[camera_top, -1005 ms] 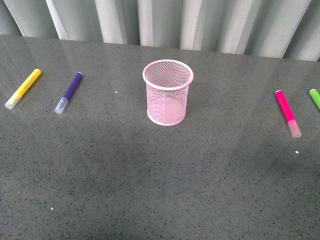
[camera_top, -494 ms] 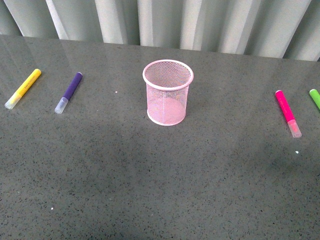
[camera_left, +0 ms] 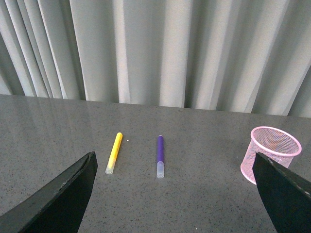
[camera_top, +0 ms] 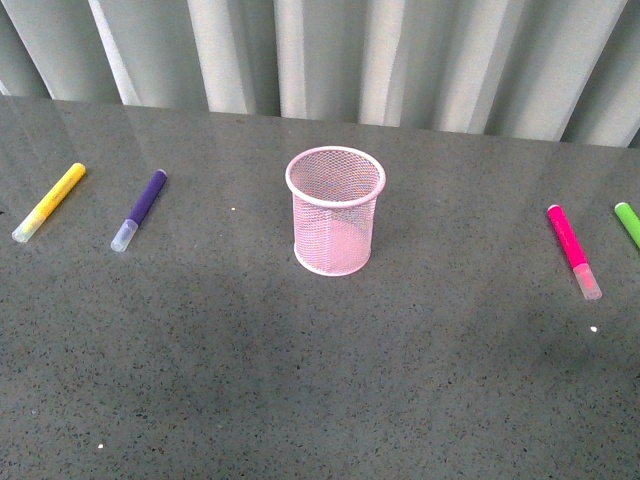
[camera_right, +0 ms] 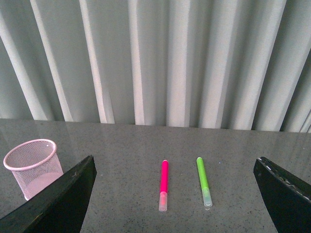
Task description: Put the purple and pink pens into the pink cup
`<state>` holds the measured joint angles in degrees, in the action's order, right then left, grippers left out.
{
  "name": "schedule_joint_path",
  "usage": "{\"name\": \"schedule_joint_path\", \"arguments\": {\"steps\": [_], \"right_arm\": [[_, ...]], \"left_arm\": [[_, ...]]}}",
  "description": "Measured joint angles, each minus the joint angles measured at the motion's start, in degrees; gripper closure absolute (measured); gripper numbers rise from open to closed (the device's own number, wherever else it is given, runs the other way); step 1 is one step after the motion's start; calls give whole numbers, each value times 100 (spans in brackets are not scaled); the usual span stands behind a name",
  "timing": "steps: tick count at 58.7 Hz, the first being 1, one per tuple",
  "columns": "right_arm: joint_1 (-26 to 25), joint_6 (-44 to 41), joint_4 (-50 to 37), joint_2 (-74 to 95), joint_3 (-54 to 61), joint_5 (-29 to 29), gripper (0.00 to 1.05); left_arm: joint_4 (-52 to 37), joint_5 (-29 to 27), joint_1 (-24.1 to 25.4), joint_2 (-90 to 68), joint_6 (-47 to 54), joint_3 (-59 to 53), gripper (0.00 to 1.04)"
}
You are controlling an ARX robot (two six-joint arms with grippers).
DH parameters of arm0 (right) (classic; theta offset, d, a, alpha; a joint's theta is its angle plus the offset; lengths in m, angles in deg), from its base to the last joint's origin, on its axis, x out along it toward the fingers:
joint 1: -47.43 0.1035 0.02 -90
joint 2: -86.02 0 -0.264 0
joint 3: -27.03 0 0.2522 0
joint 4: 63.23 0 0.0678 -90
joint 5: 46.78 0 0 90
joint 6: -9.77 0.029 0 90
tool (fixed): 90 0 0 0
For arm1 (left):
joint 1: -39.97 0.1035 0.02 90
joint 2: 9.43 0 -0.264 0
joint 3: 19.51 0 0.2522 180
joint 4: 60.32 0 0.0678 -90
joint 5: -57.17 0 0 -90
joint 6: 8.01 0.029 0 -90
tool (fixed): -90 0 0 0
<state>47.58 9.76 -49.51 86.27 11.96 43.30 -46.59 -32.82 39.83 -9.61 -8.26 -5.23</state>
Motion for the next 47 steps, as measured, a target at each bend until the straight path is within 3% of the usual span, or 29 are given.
{"name": "schedule_joint_path", "arguments": {"steps": [13,20,27,34,39,47], "right_arm": [[0,0,0,0,0,0,7],[0,2,0,0,0,4,7],[0,0,0,0,0,0,7],[0,0,0,-2,0,-2,7],[0,0,0,-2,0,4,7],[0,0,0,-2,0,2,7]], "left_arm": [[9,-50,-7,-9,-4,0,7],[1244,-1838,-605,-730,-968,433,7],[1700,-2111,-883,-1117,-1506,614,7],[1228,-1700,-675,-1873,-1676,1008,7],[542,-1110,-304,-3171,-1641,1475,7],[225,-387,-66,-5348,-1488,2503,7]]}}
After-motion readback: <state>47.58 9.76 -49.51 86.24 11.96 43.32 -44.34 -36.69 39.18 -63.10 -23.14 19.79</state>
